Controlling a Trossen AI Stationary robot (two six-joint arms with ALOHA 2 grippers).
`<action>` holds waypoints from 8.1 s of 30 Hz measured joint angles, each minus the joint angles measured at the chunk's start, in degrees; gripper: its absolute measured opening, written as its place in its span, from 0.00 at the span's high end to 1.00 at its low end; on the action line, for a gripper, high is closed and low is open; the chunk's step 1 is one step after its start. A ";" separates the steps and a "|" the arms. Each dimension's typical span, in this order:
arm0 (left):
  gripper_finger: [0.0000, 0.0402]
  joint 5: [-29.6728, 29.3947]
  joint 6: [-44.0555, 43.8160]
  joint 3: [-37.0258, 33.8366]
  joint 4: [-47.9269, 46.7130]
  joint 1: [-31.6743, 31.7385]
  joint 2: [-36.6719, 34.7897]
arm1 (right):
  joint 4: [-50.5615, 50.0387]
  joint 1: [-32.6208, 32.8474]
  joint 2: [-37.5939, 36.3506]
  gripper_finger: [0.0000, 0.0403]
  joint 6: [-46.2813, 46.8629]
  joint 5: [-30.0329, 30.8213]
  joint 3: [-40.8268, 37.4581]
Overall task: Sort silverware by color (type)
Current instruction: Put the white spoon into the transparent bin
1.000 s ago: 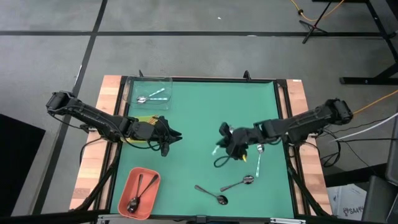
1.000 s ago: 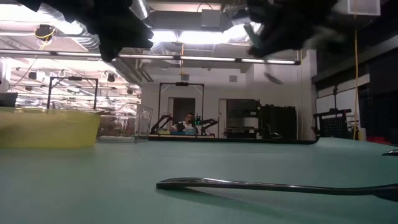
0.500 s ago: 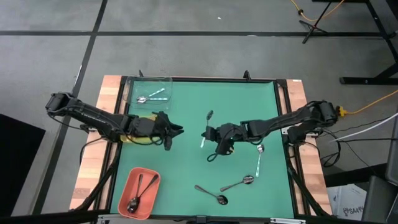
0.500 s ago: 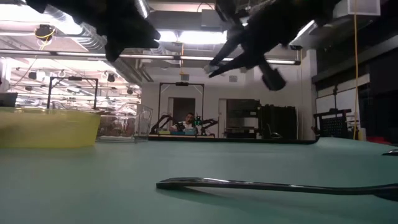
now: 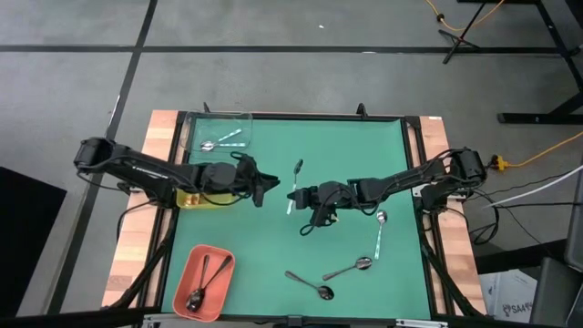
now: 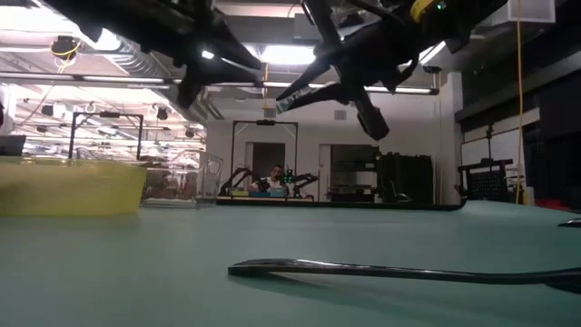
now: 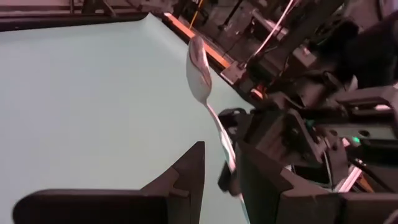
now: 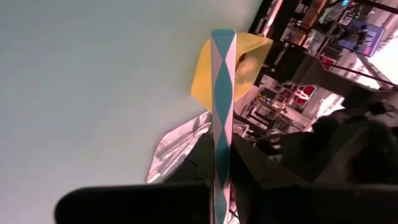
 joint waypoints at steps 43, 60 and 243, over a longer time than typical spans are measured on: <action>0.79 7.45 -1.49 -0.02 14.82 2.88 9.25 | 6.85 0.00 0.00 0.96 -0.32 -6.54 0.00; 0.79 10.19 -6.17 -0.02 13.71 2.88 9.23 | 6.52 0.04 0.00 0.96 -0.34 -6.42 0.00; 0.97 -42.50 -5.33 0.00 -2.40 31.05 -5.37 | -0.98 -0.02 -0.04 0.71 32.97 12.38 0.00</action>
